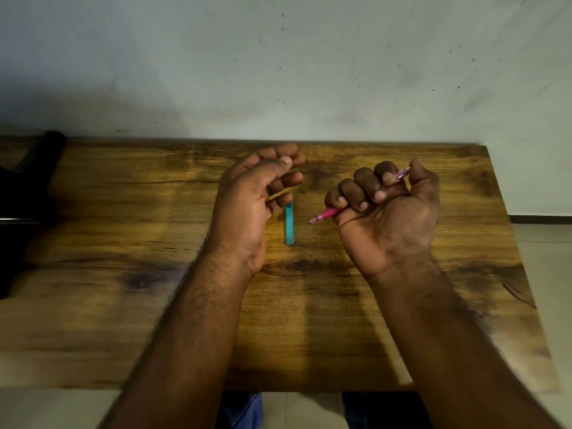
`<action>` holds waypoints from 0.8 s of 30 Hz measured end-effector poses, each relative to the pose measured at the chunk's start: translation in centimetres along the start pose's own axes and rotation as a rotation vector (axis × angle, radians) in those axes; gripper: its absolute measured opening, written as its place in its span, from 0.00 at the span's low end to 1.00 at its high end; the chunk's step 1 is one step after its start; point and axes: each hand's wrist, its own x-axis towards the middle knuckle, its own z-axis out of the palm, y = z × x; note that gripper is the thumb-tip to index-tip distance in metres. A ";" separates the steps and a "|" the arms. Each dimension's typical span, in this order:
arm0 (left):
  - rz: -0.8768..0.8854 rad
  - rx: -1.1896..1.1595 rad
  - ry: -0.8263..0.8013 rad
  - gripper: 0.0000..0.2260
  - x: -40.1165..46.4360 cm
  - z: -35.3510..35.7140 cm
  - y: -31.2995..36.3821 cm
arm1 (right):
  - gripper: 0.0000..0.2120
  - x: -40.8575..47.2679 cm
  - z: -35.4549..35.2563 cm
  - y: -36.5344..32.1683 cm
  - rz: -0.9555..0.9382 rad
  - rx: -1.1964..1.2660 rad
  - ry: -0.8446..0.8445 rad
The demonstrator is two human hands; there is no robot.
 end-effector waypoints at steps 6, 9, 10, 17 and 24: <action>0.003 0.006 -0.002 0.10 -0.1 0.0 0.0 | 0.23 -0.1 0.1 0.1 -0.010 -0.036 -0.013; 0.005 0.002 0.002 0.10 -0.1 0.0 0.1 | 0.23 -0.1 0.2 0.1 -0.004 -0.041 -0.020; 0.005 0.002 0.002 0.10 -0.1 0.0 0.1 | 0.24 -0.1 0.2 0.1 0.000 -0.040 -0.022; 0.003 -0.003 0.002 0.10 -0.1 0.0 0.1 | 0.24 -0.2 0.3 0.1 0.010 -0.044 -0.030; 0.005 0.000 0.001 0.10 0.0 0.0 0.0 | 0.23 -0.2 0.2 0.1 0.013 -0.035 -0.030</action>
